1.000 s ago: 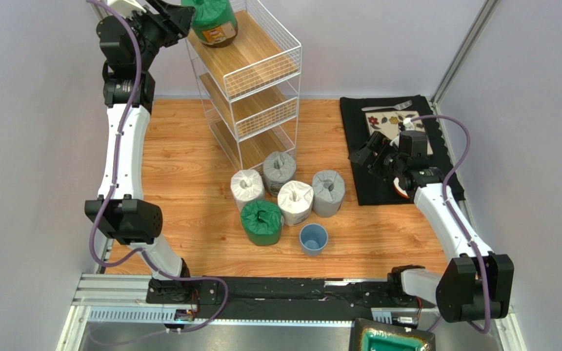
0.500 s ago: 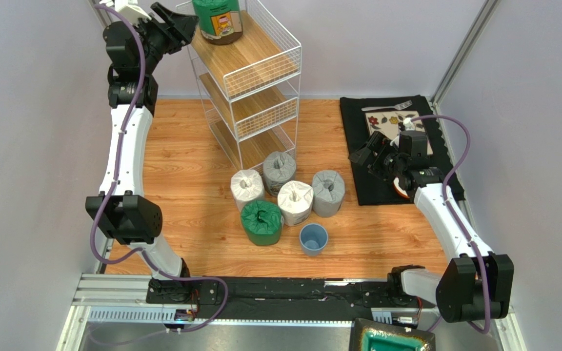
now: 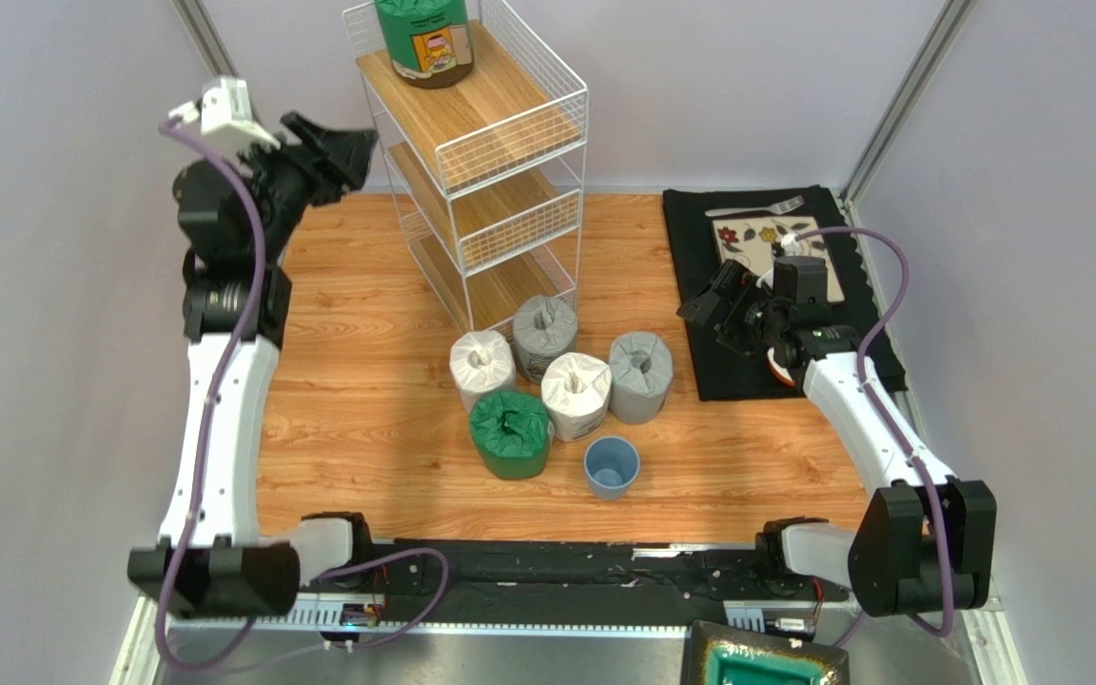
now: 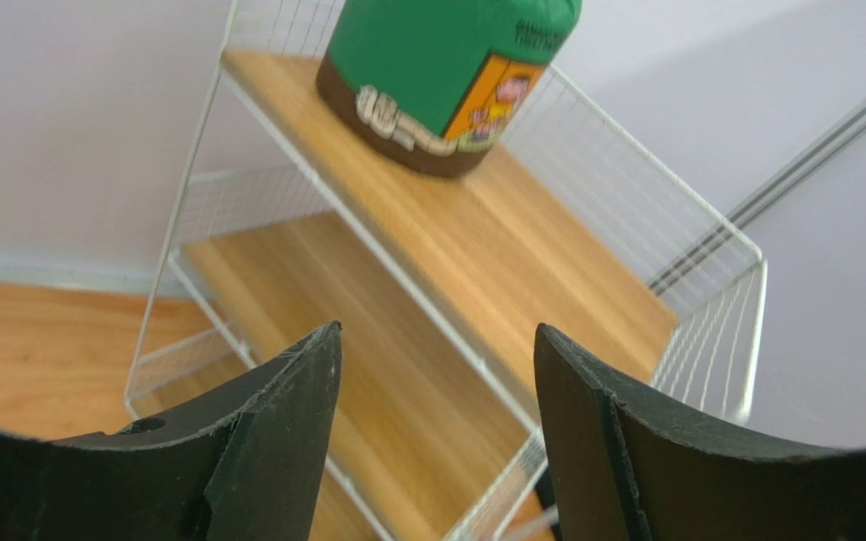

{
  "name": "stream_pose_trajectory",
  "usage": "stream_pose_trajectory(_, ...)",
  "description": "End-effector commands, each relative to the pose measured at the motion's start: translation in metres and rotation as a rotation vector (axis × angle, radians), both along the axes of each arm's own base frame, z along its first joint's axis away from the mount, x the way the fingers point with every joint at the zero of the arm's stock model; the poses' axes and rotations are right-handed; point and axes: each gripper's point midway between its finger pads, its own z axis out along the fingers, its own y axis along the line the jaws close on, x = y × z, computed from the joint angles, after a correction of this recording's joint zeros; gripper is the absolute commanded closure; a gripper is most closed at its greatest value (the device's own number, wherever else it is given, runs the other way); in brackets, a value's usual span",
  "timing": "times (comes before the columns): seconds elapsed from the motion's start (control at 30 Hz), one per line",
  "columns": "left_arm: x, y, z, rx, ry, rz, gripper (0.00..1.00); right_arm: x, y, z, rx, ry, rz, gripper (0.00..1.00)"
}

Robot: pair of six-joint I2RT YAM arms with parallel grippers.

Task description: Place and organize the paper towels onto the shelf

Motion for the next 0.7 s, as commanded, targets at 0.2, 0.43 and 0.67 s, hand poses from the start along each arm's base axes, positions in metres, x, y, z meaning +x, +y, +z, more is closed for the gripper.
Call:
stream_pose_trajectory(0.2, -0.085, 0.020, -0.081, 0.084, 0.154, 0.117, 0.27, 0.015, 0.007, 0.009, 0.017, -0.033, 0.031, 0.08)
stream_pose_trajectory(0.43, -0.136, 0.000, -0.204, 0.110, 0.394, -0.013, 0.27, 0.012, 0.007, 0.017, 0.021, -0.054, 0.028, 0.08)
stream_pose_trajectory(0.67, -0.167, -0.040, -0.272, -0.082, 0.467, -0.219, 0.26, 0.010, 0.007, 0.011, 0.026, -0.039, 0.030, 0.08)
